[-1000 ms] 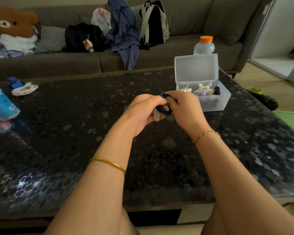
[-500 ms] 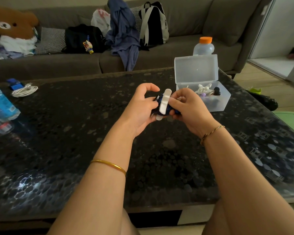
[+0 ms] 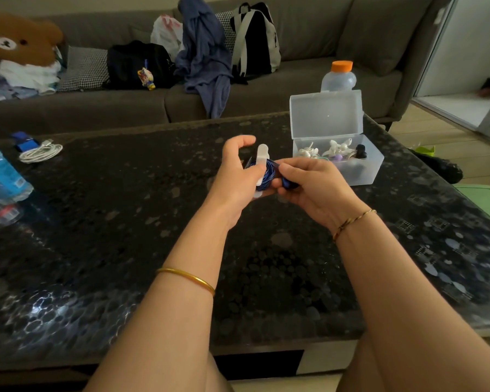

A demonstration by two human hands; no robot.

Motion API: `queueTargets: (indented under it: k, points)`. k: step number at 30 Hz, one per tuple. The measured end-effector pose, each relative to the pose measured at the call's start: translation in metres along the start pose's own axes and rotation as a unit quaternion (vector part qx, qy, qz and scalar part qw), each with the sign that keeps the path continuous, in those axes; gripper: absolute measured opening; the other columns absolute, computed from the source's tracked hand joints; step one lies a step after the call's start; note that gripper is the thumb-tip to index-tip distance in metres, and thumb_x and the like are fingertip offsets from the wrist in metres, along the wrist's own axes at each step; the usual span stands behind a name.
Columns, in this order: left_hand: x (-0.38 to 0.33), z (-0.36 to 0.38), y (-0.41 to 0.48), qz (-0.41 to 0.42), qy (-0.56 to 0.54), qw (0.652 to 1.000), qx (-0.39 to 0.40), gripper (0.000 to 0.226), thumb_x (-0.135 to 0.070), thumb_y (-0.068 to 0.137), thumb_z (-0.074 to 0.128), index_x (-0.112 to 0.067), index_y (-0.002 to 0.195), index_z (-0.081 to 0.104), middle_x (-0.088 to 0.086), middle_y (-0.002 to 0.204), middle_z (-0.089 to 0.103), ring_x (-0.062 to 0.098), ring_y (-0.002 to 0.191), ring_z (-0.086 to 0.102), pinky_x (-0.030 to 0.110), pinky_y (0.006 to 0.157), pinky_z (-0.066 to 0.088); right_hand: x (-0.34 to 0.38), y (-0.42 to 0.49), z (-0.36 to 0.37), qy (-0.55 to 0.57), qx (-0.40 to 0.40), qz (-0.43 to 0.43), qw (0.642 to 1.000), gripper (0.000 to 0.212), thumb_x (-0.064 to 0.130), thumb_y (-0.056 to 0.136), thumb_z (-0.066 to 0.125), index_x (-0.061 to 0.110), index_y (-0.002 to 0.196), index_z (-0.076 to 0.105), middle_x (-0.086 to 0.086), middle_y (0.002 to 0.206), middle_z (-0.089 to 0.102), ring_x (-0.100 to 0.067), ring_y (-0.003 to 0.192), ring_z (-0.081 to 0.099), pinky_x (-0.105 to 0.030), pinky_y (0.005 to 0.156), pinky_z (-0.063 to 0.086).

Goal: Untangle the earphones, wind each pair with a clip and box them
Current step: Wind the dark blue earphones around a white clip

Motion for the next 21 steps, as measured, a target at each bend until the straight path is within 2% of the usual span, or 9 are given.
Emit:
queueTargets:
  k: [3, 7, 10, 15, 18, 21]
  points:
    - [0.0, 0.0014, 0.0027, -0.005, 0.025, 1.0, 0.017, 0.034, -0.008, 0.098, 0.046, -0.032, 0.122, 0.051, 0.0, 0.132, 0.047, 0.021, 0.111, 0.058, 0.041, 0.085, 0.058, -0.0011, -0.0006, 0.0006, 0.011, 0.008, 0.018, 1.0, 0.019, 0.003, 0.095, 0.049, 0.001, 0.105, 0.066, -0.014, 0.087, 0.069, -0.008, 0.06, 0.061, -0.02, 0.06, 0.054]
    - [0.0045, -0.0003, 0.0059, -0.007, 0.031, 0.999, -0.037, 0.021, -0.016, 0.096, 0.053, -0.025, 0.115, 0.054, 0.003, 0.123, 0.056, 0.023, 0.11, 0.06, 0.046, 0.087, 0.056, -0.0007, -0.0012, 0.0025, 0.007, 0.011, 0.016, 1.0, 0.019, 0.001, 0.095, 0.049, 0.004, 0.101, 0.066, -0.01, 0.083, 0.069, -0.007, 0.058, 0.06, -0.02, 0.06, 0.053]
    - [0.0061, -0.0018, 0.0068, -0.025, -0.003, 0.998, -0.063, 0.021, -0.017, 0.094, 0.056, -0.023, 0.114, 0.056, 0.007, 0.119, 0.059, 0.026, 0.105, 0.064, 0.047, 0.082, 0.057, -0.0006, -0.001, 0.0041, 0.02, 0.004, 0.023, 1.0, 0.017, 0.002, 0.095, 0.049, 0.004, 0.101, 0.065, -0.012, 0.086, 0.068, -0.008, 0.06, 0.059, -0.02, 0.059, 0.053]
    - [0.004, -0.0008, 0.0063, -0.034, -0.004, 0.999, -0.035, 0.016, -0.019, 0.095, 0.055, -0.026, 0.109, 0.059, 0.003, 0.118, 0.055, 0.023, 0.104, 0.062, 0.043, 0.078, 0.06, -0.001, -0.0015, 0.0047, -0.066, -0.017, 0.0, 0.998, 0.015, 0.003, 0.093, 0.053, 0.005, 0.098, 0.066, -0.013, 0.088, 0.069, -0.008, 0.06, 0.057, -0.021, 0.061, 0.051]
    - [0.0023, -0.001, 0.0052, -0.037, 0.01, 0.998, -0.045, 0.01, -0.024, 0.095, 0.057, -0.022, 0.104, 0.06, 0.003, 0.109, 0.058, 0.02, 0.097, 0.062, 0.038, 0.074, 0.06, -0.0009, -0.0019, 0.0041, -0.099, -0.021, -0.021, 0.995, 0.014, 0.003, 0.092, 0.055, 0.007, 0.096, 0.067, -0.012, 0.086, 0.069, -0.009, 0.06, 0.058, -0.021, 0.062, 0.051]
    - [0.0007, -0.003, 0.0037, -0.076, -0.071, 0.992, -0.065, 0.003, -0.021, 0.094, 0.059, -0.02, 0.097, 0.059, 0.007, 0.104, 0.059, 0.023, 0.095, 0.061, 0.038, 0.074, 0.058, -0.0004, -0.0017, 0.0054, -0.101, -0.024, -0.026, 0.994, 0.013, 0.005, 0.092, 0.055, 0.009, 0.099, 0.066, -0.009, 0.086, 0.068, -0.008, 0.061, 0.06, -0.021, 0.063, 0.054]
Point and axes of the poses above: each hand's wrist, its own y-axis towards the middle knuckle, its own z-axis out of the palm, x = y × z, the point moved 2 cm from there along y, towards the middle knuckle
